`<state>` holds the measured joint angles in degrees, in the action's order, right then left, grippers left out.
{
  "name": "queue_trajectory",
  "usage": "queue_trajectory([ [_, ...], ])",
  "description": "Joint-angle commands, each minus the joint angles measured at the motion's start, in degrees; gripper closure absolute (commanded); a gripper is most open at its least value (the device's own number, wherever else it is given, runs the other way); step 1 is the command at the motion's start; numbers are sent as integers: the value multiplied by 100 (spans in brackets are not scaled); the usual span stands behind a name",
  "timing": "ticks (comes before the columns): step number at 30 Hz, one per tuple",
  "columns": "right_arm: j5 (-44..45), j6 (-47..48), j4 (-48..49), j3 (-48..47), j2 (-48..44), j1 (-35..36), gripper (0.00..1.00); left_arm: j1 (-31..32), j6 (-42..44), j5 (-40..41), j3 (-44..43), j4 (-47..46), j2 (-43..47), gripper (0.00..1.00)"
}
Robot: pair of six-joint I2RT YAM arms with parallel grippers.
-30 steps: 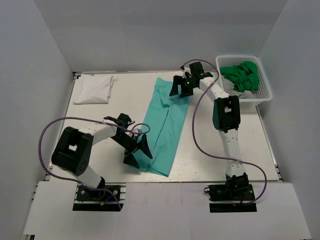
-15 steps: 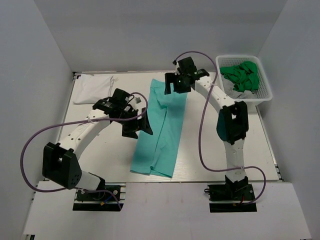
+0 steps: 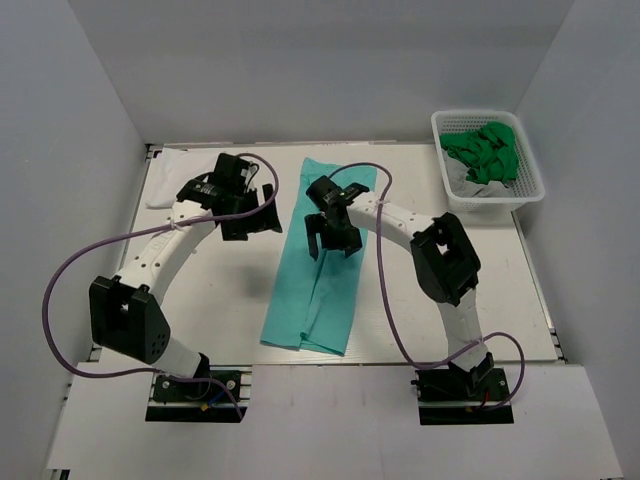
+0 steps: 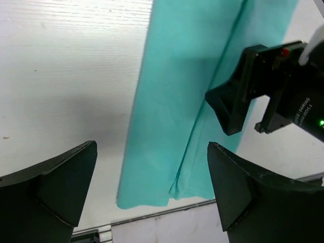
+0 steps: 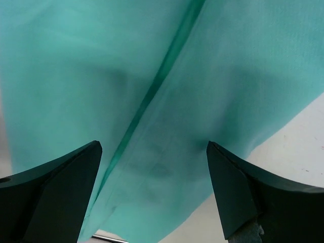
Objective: Fold and stack the t-shirts
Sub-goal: Rotate the tshirt 85 degrees, then grab the bottom of the folded rectangular tshirt with both arms
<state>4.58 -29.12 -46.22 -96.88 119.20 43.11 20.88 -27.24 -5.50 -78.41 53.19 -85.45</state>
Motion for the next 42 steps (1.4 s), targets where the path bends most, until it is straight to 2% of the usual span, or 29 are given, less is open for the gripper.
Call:
queue_trajectory([
  [1,263,-348,-256,-76,270,-75,10,-216,-79,-63,360,-211,28,0],
  [5,289,-357,-203,-129,761,-136,10,-418,-141,-224,862,-519,143,0],
  [13,834,-261,-608,-832,1509,-532,10,-621,158,-918,748,-573,-24,0],
  [16,922,-6,-538,-1341,1800,-813,10,-673,387,-1041,573,-573,-147,0],
  [18,590,406,-363,-1868,1931,-936,10,-673,561,-1181,520,-521,-296,0],
  [21,343,827,-74,-2281,1897,-945,10,-673,677,-1436,397,-520,-350,0],
  [24,114,908,182,-2441,1704,-980,10,-673,738,-1358,204,-459,-411,0],
  [29,-290,1102,411,-2275,845,-980,10,-612,852,-1410,256,-459,-350,0],
  [30,-404,1128,481,-2030,712,-972,10,-534,905,-1410,343,-459,-289,0],
  [33,-800,971,938,-984,-455,-963,10,-533,905,-1734,895,-615,-227,0],
  [34,-870,709,1096,-268,-624,-980,10,-533,905,-1788,1028,-669,-174,0],
  [35,-923,611,1245,43,-1200,-989,10,-533,827,-1936,1160,-748,-174,0],
  [36,-976,566,1351,360,-1397,-998,10,-481,826,-2077,1449,-957,-122,0],
  [37,-1116,374,1604,1268,-1582,-989,10,-480,756,-2235,1599,-1073,-60,0],
  [38,-1204,320,1650,1555,-2097,-980,10,-419,695,-2315,1749,-1187,-60,0],
  [42,-1784,-22,1713,3049,-2831,-989,10,-199,527,-2658,2523,-1767,-7,0],
])
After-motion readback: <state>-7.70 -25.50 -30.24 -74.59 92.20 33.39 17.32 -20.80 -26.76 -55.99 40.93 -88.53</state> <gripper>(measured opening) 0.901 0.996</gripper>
